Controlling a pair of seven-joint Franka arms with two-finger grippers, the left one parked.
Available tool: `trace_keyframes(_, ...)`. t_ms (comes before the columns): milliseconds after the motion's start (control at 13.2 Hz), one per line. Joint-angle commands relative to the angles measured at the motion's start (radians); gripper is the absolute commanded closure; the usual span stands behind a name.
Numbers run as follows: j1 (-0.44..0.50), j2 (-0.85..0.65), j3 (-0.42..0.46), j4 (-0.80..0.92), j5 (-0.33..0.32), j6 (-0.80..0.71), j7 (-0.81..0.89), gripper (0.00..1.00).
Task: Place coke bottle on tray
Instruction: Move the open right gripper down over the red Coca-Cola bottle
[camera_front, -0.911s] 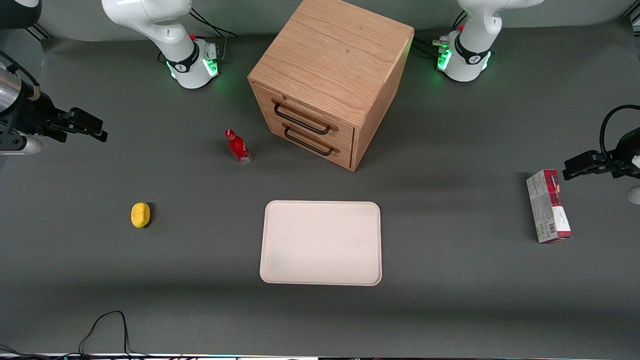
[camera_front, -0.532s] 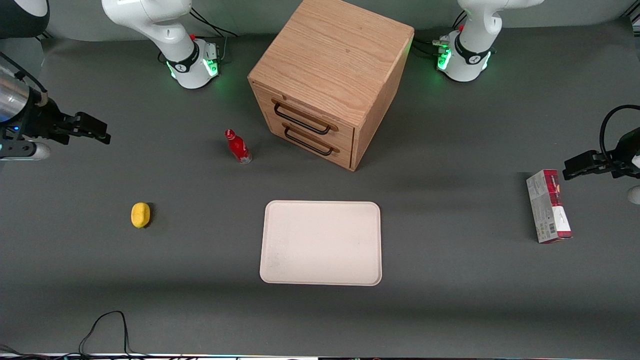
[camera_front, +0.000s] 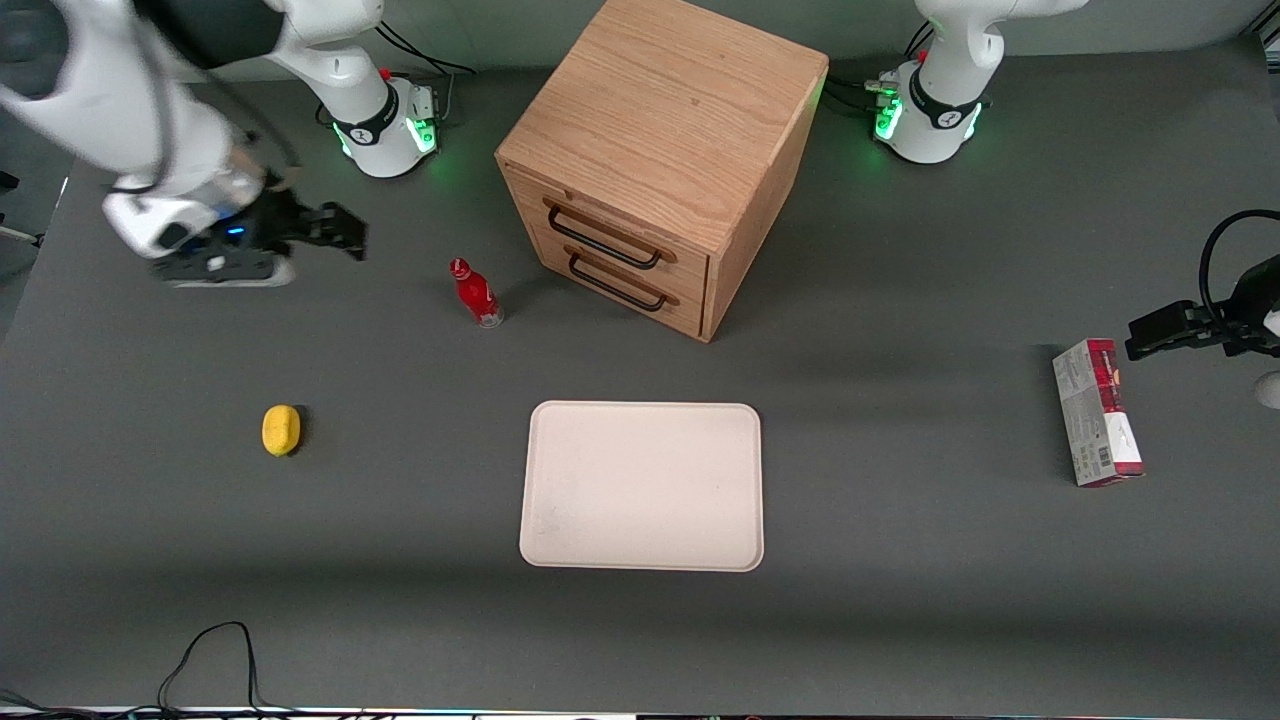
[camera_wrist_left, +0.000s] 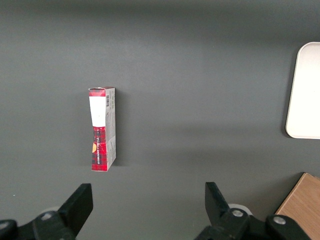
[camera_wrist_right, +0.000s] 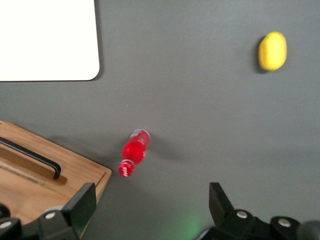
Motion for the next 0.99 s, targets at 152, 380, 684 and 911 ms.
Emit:
trace_keyframes(152, -0.003, -0.16, 0.157, -0.435, 0.103, 0.389, 0.082, 0.0)
trace_keyframes(380, -0.005, -0.11, 0.217, -0.52, 0.117, 0.566, 0.112, 0.0)
trace_keyframes(684, -0.005, -0.011, 0.244, -0.529, 0.117, 0.674, 0.138, 0.0)
trace_keyframes(911, -0.005, 0.018, 0.244, -0.549, 0.115, 0.724, 0.137, 0.0)
